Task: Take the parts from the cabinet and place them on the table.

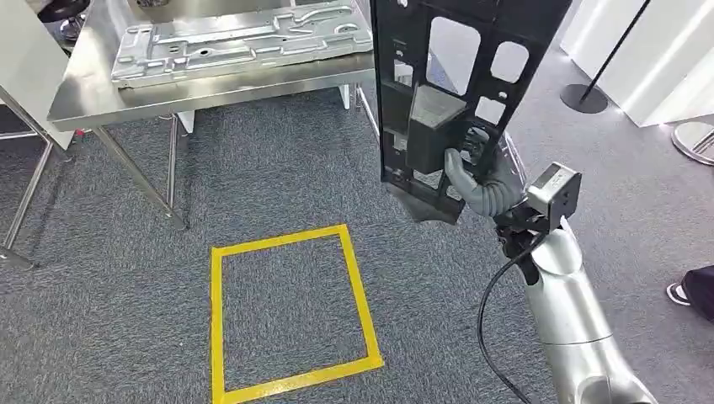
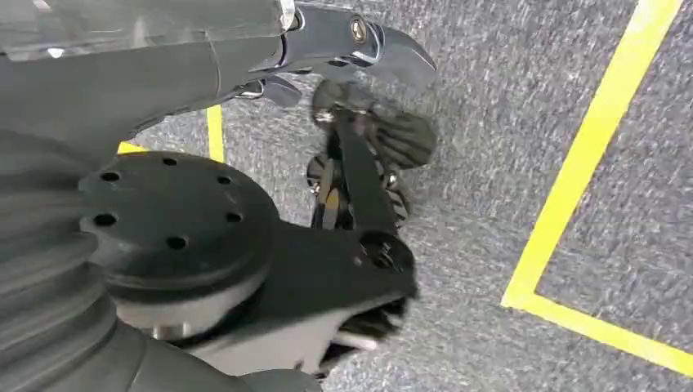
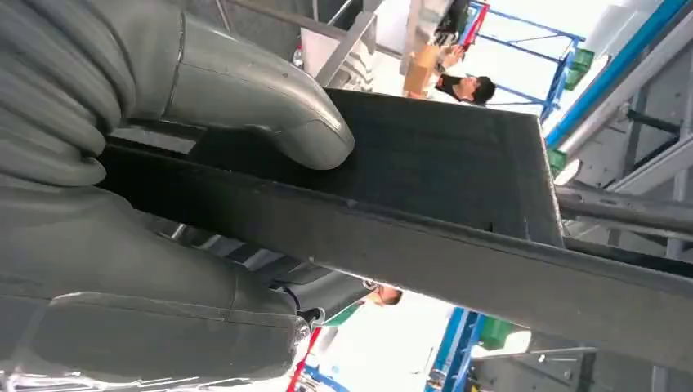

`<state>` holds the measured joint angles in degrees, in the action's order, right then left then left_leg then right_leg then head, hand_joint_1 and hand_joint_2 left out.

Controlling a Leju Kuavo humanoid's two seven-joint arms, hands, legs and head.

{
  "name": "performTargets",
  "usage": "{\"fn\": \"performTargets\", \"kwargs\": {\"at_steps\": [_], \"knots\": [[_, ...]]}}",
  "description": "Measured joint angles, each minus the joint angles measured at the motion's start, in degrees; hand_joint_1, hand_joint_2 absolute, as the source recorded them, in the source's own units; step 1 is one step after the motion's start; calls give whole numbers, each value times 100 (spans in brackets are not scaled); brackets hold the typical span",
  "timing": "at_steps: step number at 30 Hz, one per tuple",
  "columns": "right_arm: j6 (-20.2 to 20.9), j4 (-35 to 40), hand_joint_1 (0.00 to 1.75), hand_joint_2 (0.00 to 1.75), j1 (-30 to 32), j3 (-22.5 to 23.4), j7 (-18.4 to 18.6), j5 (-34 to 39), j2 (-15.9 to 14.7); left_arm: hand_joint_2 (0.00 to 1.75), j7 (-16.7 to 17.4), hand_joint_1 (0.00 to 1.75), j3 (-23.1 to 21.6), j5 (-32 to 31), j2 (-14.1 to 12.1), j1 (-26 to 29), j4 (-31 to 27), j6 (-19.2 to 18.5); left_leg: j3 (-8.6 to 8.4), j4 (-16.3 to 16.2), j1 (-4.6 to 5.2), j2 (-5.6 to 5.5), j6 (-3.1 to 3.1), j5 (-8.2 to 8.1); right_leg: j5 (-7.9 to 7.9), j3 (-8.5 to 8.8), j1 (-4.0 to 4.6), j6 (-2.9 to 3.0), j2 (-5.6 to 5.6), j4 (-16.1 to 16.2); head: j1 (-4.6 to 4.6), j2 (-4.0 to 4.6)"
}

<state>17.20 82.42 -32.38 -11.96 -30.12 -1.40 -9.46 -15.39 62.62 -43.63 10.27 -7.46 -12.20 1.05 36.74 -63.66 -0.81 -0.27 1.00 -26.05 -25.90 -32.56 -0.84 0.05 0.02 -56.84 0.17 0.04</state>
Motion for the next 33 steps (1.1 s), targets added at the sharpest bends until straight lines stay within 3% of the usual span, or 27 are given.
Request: {"fn": "performTargets", "kwargs": {"at_steps": [1,2,5,7,8,10,11,12,13,15,16,17,20,22,24,26,27,28,29,31,32,33], "knots": [[0,0,175,175,0,0,0,-2,0,175,2,0,4,2,0,-2,0,0,-200,474,1,15,-30,120,-38,21,0,-29,3,-12,2,0],[0,0,175,175,-5,0,-2,-4,0,175,4,0,11,5,0,-5,0,0,-262,561,35,11,-51,50,-56,11,39,-61,-6,-43,7,0],[2,0,175,175,0,0,2,-13,0,175,18,0,40,40,0,-7,0,0,-246,539,45,-11,-149,24,-44,4,31,-153,4,-4,-4,0],[0,15,175,175,-1,9,2,-13,0,175,20,0,48,48,2,-11,0,5,-299,639,10,-10,-230,75,-143,-23,3,-215,3,-108,-11,0],[0,20,175,175,-16,9,-2,-13,0,175,22,0,48,48,2,-25,0,5,-299,647,11,-8,-268,74,-310,-164,6,-229,2,-391,-18,-2],[0,17,175,175,-3,26,-4,-13,0,175,24,0,50,48,7,-30,0,5,-302,645,24,-9,-293,59,-726,-650,5,-267,0,-1349,-15,-2],[2,15,175,175,12,26,-4,-13,0,175,26,0,53,48,7,-25,0,5,-303,643,32,-10,-303,52,-851,-908,5,-276,1,-1806,-15,-2],[2,13,175,175,24,26,-4,-13,0,175,28,0,55,48,7,-24,0,5,-306,640,36,-12,-309,46,-825,-1026,5,-275,1,-1954,-18,-2],[4,11,175,175,29,26,-2,-15,0,175,31,0,61,48,7,-23,0,7,-318,637,39,-19,-305,35,-665,-1011,6,-264,1,-1830,-13,0],[7,13,175,175,17,26,-2,-15,0,175,31,0,68,48,9,-25,0,7,-377,628,49,-36,-289,-5,-34,-554,10,-205,0,-790,-18,0],[9,13,175,175,5,28,-2,-15,0,175,31,0,70,48,11,-25,0,7,-405,623,57,-41,-274,-30,210,-314,18,-160,-1,-259,-17,0],[11,9,175,175,-13,28,-7,-13,0,175,31,0,72,50,20,-30,2,7,-397,610,94,-43,-247,-53,121,-215,64,-134,0,-124,-9,0],[13,11,175,175,-20,28,-4,-17,2,175,35,0,79,50,20,-25,2,7,-390,626,72,-41,-167,-64,103,-233,75,-90,-7,-61,-11,-2],[15,11,175,175,-24,31,-4,-17,2,175,37,0,79,50,15,-26,2,11,-405,598,77,-32,-106,-130,136,-157,-2,-20,11,40,-15,-2],[15,11,175,175,-47,31,-7,-17,9,175,35,0,81,50,15,-26,2,13,-144,-9,66,-17,-48,-465,123,-113,1,26,17,68,40,-2],[22,0,175,175,-44,28,-7,-17,17,175,37,0,83,50,15,-18,2,11,296,-859,39,-16,-2,-785,108,-91,6,39,19,65,41,0],[26,-13,175,175,-44,28,-7,-17,17,175,37,0,83,50,13,-12,2,11,511,-1207,28,-15,18,-828,94,-82,7,36,18,56,50,-2],[26,-35,175,175,-39,26,-4,-17,17,175,37,0,85,50,13,-8,2,11,556,-1198,15,-13,27,-709,76,-66,7,33,16,53,44,0],[26,-44,175,175,-38,26,-4,-17,20,175,37,0,85,50,13,-5,2,11,464,-919,6,-9,30,-474,56,-45,5,21,12,46,44,0],[26,-48,175,175,-42,26,-7,-17,20,175,37,0,88,50,11,-7,2,13,50,51,-1,0,11,79,-2,7,-2,-17,7,14,44,0],[26,-48,175,175,-42,26,-7,-17,22,175,37,0,88,50,11,-9,2,13,-109,462,-1,9,-16,174,-38,18,0,-45,7,-7,48,0],[26,-48,175,175,-51,26,-9,-17,22,175,37,0,88,50,11,-14,2,11,-182,564,26,3,-56,105,-60,-5,43,-83,-5,-52,48,0]]}}
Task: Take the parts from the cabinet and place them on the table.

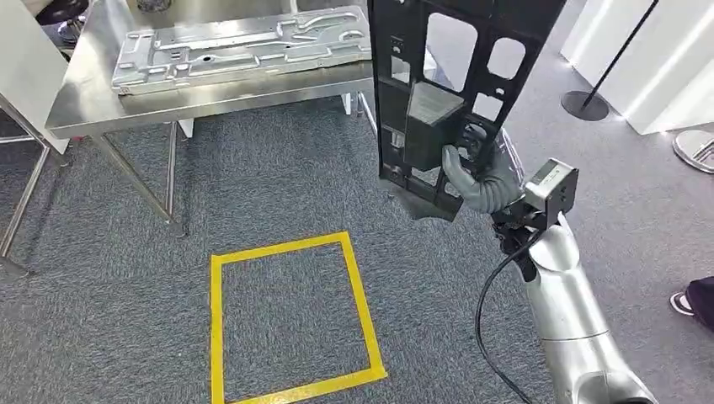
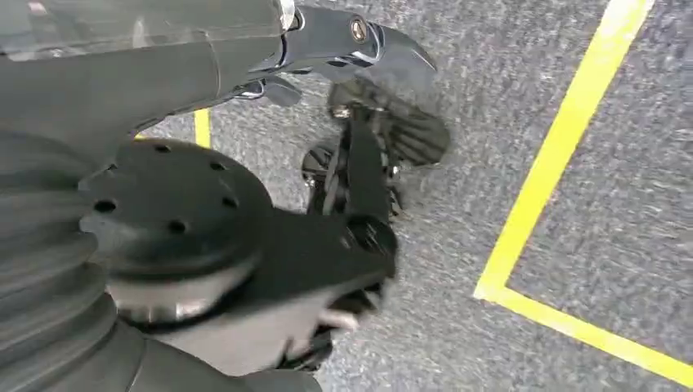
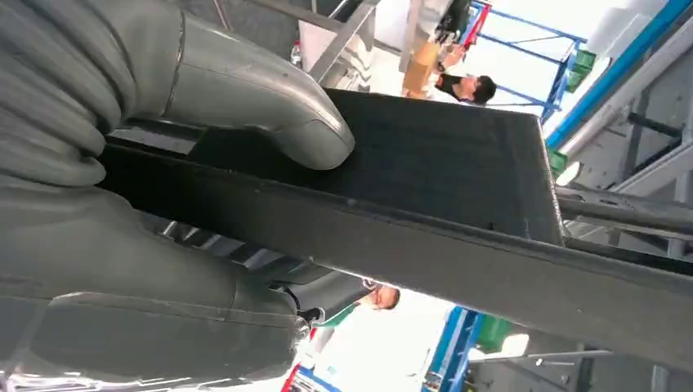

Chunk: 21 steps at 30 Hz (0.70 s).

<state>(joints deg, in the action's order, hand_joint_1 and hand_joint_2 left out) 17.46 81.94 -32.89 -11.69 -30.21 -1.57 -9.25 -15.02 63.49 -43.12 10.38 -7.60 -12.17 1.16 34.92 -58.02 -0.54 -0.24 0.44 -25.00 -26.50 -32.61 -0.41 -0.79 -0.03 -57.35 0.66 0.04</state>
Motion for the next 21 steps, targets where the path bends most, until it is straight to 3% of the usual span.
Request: {"fn": "performTargets", "kwargs": {"at_steps": [3,5,6,8,9,10,11,12,14,15,18,20,21], "knots": [[0,0,175,175,-1,0,2,-2,0,175,0,0,0,0,-2,11,0,-2,45,-49,23,-17,-110,-12,7,-8,-17,-88,11,37,-13,0],[0,0,175,175,-7,0,2,-2,0,175,-7,0,4,0,-2,10,0,-2,-11,37,-11,-15,-196,25,-93,-23,-46,-149,9,-60,-15,0],[0,0,175,175,-22,0,0,-2,0,175,-18,0,4,0,-4,-2,0,-4,-16,45,-11,-13,-234,24,-270,-163,-40,-155,7,-346,-26,-2],[-2,-9,175,175,-16,2,-2,-2,0,175,-30,0,4,2,-2,1,0,-7,-20,43,5,-14,-261,8,-704,-691,-41,-181,5,-1374,-24,0],[-2,-19,175,175,-1,2,-2,-2,0,175,-33,0,4,2,-2,7,0,-7,-20,40,14,-15,-266,3,-812,-920,-41,-184,6,-1774,-26,-2],[0,-28,175,175,11,2,-2,-2,0,175,-33,0,4,2,-2,8,0,-7,-26,38,23,-18,-271,-7,-765,-1019,-40,-175,6,-1883,-26,0],[-2,-33,175,175,16,2,0,-2,0,175,-33,0,4,4,-2,12,0,-4,-41,37,34,-24,-273,-19,-577,-967,-39,-156,5,-1693,-26,0],[-2,-31,175,175,12,2,0,-2,0,175,-33,0,7,4,-2,13,0,-4,-62,34,43,-31,-270,-31,-309,-787,-33,-123,5,-1285,-26,0],[0,-31,175,175,-5,2,-2,-2,0,175,-35,0,7,4,2,8,0,-7,-105,36,55,-42,-251,-64,227,-283,8,-10,6,-179,-26,0],[-2,-31,175,175,-15,2,-7,-2,0,175,-35,0,7,4,11,0,0,-7,-90,13,100,-41,-221,-83,151,-209,54,32,14,-18,-7,0],[0,-31,175,175,-17,2,-7,-7,0,175,-33,0,7,11,11,6,2,-4,-93,39,57,-32,-140,-92,156,-225,81,50,10,6,-13,0],[0,-26,175,175,-18,2,-4,-11,0,175,-33,0,9,18,13,-2,0,0,-98,-20,67,-22,-67,-165,196,-133,6,91,24,130,-17,0],[-2,-26,175,175,-27,2,-7,-9,2,175,-33,0,9,20,13,-5,0,2,-12,-237,72,-14,-43,-308,183,-102,-1,120,26,143,-1,0]]}}
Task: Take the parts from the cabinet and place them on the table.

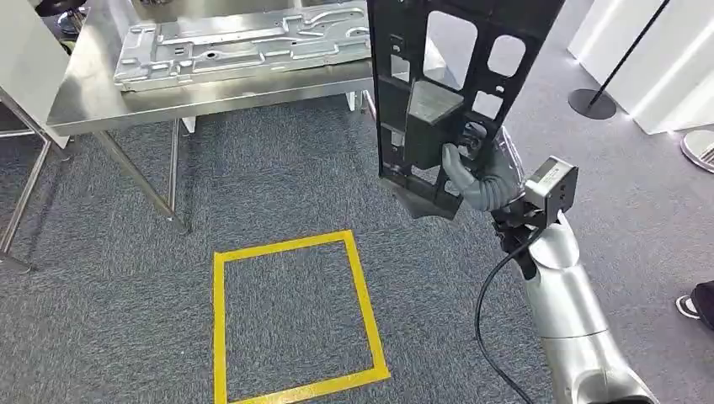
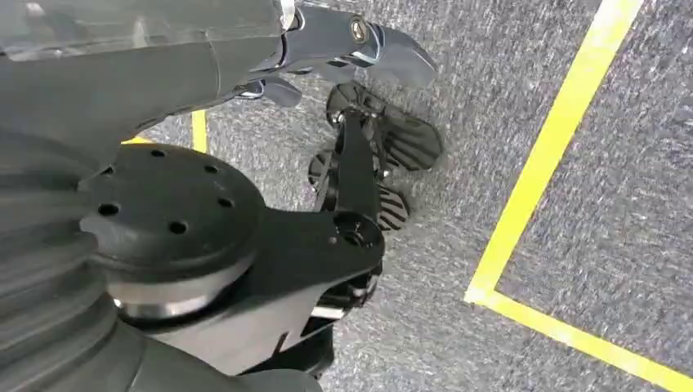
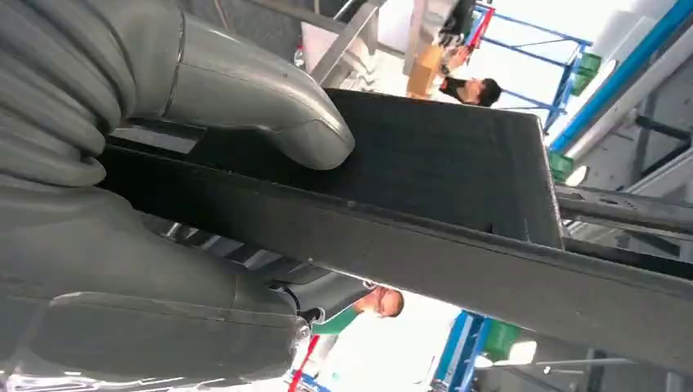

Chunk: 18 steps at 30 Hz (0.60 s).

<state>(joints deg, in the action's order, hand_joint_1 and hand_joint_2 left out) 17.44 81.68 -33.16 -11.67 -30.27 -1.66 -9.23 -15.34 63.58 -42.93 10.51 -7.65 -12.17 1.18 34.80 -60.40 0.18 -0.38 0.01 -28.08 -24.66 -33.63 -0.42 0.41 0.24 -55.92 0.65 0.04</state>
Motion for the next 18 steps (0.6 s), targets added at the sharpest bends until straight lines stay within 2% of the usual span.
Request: {"fn": "performTargets", "kwargs": {"at_steps": [2,3,4,5,6,7,8,9,11,13,14,15,16,18], "knots": [[0,-2,175,175,5,-2,0,0,13,175,2,0,0,2,0,7,0,2,451,-945,-42,1,47,-434,-34,38,6,36,3,-1,12,0],[2,-4,175,175,12,-4,0,0,13,175,2,0,2,22,0,13,2,2,668,-1356,-53,2,70,-558,-50,52,7,36,3,-4,7,0],[2,-4,175,175,16,-7,0,0,13,175,6,0,4,26,0,16,2,4,802,-1566,-62,2,84,-558,-70,70,7,29,0,-10,14,0],[4,-6,175,175,23,-7,0,-2,13,175,11,0,11,35,0,17,2,7,784,-1453,-78,3,93,-410,-94,95,5,22,-5,-14,12,0],[4,-4,175,175,23,-7,0,-2,13,175,15,0,22,37,0,17,2,9,636,-1104,-88,5,94,-169,-119,126,4,12,-12,-24,12,0],[7,-4,175,175,23,-7,-2,-2,13,175,18,0,31,46,0,17,0,9,369,-522,-96,9,85,159,-160,170,0,-7,-18,-40,12,0],[9,-4,175,175,20,-7,-4,-2,13,175,20,0,33,52,-2,16,0,9,130,-1,-96,16,72,415,-203,206,-2,-29,-18,-62,12,0],[13,-4,175,175,16,-7,-9,0,13,175,22,0,37,59,-2,18,2,9,29,144,-76,18,31,308,-233,203,26,-67,-22,-74,7,0],[18,-4,175,175,11,-7,-9,-4,13,175,31,0,42,70,-2,9,2,13,38,211,-63,7,-31,297,-240,164,29,-114,-26,-97,-4,0],[18,-4,175,175,11,-9,-9,-4,13,175,35,0,48,76,-2,15,2,29,25,233,-43,-2,-113,280,-263,188,18,-192,-20,-71,5,0],[15,0,175,175,11,-9,-9,-4,13,175,37,0,52,76,0,19,2,33,-33,288,-89,3,-153,299,-315,195,2,-222,-20,-87,7,-2],[17,2,175,175,0,-9,-13,-2,13,175,37,0,57,76,0,9,2,35,-58,303,-81,0,-178,286,-416,119,0,-241,-18,-281,-19,0],[15,5,175,175,-14,-9,-15,-2,13,175,37,0,63,79,0,-5,2,37,-65,301,-80,1,-204,275,-610,-99,-6,-262,-21,-697,-23,0],[15,2,175,175,15,-9,-15,-2,13,175,44,0,74,79,0,-3,2,59,-81,297,-70,-1,-227,247,-946,-649,-19,-291,-21,-1655,-19,0]]}}
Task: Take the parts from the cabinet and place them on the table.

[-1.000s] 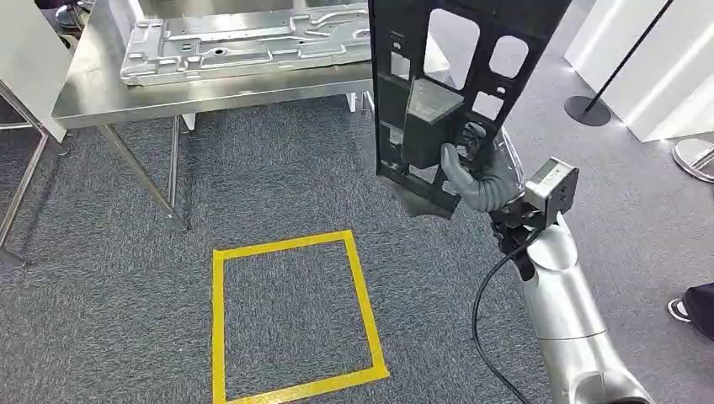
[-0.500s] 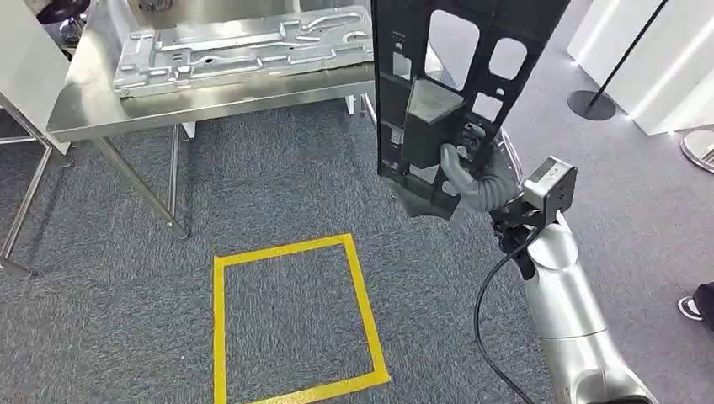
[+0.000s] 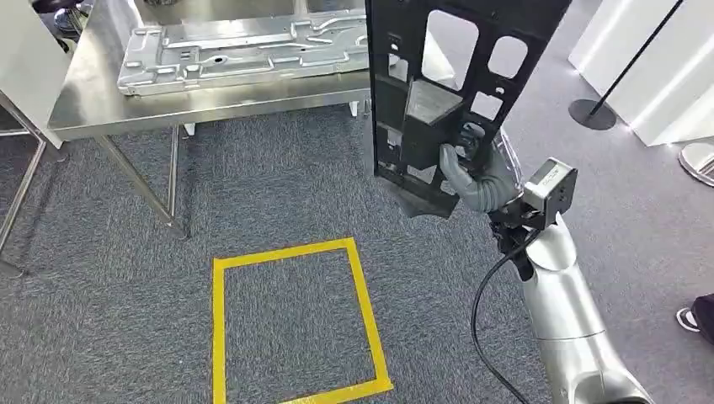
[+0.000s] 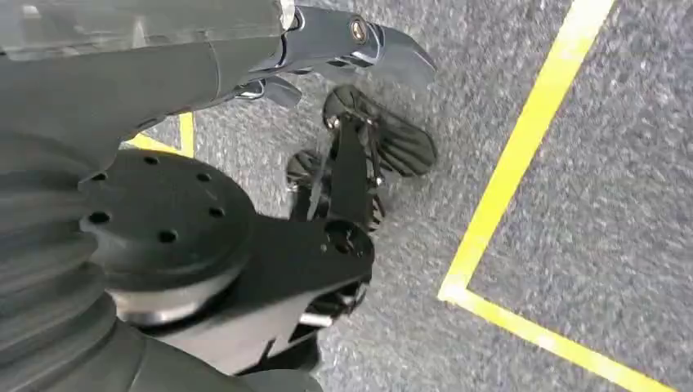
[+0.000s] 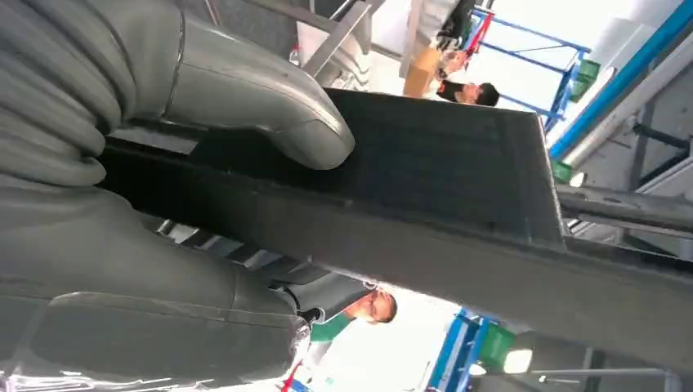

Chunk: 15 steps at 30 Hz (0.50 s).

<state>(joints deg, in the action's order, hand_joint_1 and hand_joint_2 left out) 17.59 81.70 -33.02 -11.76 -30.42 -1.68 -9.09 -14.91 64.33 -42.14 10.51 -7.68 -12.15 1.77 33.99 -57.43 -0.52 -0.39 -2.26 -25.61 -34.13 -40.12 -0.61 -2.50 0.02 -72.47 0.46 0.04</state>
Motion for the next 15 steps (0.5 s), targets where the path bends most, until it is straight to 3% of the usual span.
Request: {"fn": "performTargets", "kwargs": {"at_steps": [1,2,3,5,6,7,10,11,12,13,15], "knots": [[0,-4,175,175,23,0,2,0,0,175,2,0,6,0,0,3,0,13,-13,-4,2,-2,-3,-20,-13,-216,-4,-4,0,-301,0,-2],[2,-7,175,175,38,0,2,-4,0,175,4,0,11,2,0,6,0,22,-39,-8,3,-11,-1,-43,121,-279,-10,0,0,-281,-2,0],[4,-7,175,175,42,0,4,-4,0,175,7,0,13,7,0,14,0,26,-78,-10,5,-17,8,-71,378,-188,-10,18,0,21,-2,0],[7,-7,175,175,33,0,0,-7,-2,175,4,0,15,7,2,10,0,26,-186,-13,13,-27,35,-141,1019,249,-1,87,-1,1068,-2,0],[9,-7,175,175,29,0,-2,-9,-2,175,7,0,17,7,4,11,0,26,-209,-6,10,-31,53,-175,1111,390,17,133,0,1431,-2,0],[11,-7,175,175,19,0,-9,-13,-2,175,4,0,20,9,13,0,0,26,-205,-29,46,-40,94,-199,1046,455,56,147,5,1530,26,0],[17,-7,175,175,16,0,-15,-24,-2,175,7,0,22,15,17,3,0,33,-227,21,25,-19,176,-227,995,449,74,198,-8,1517,26,0],[20,-4,175,175,17,0,-18,-24,-4,175,7,0,24,15,17,-1,0,37,-234,13,53,-10,222,-270,1017,511,0,230,-10,1598,35,-2],[22,-4,175,175,11,0,-20,-26,-7,175,4,0,26,17,13,2,0,44,-205,-118,33,4,253,-337,1010,559,6,245,-5,1637,15,0],[24,-4,175,175,-1,0,-26,-26,-4,175,4,0,28,17,15,-1,0,44,-40,-464,28,4,273,-516,989,583,0,280,6,1637,55,-2],[33,-7,175,175,10,-4,-28,-28,-2,175,7,0,35,17,15,7,0,44,495,-1460,9,4,315,-919,945,620,7,306,6,1634,42,0]]}}
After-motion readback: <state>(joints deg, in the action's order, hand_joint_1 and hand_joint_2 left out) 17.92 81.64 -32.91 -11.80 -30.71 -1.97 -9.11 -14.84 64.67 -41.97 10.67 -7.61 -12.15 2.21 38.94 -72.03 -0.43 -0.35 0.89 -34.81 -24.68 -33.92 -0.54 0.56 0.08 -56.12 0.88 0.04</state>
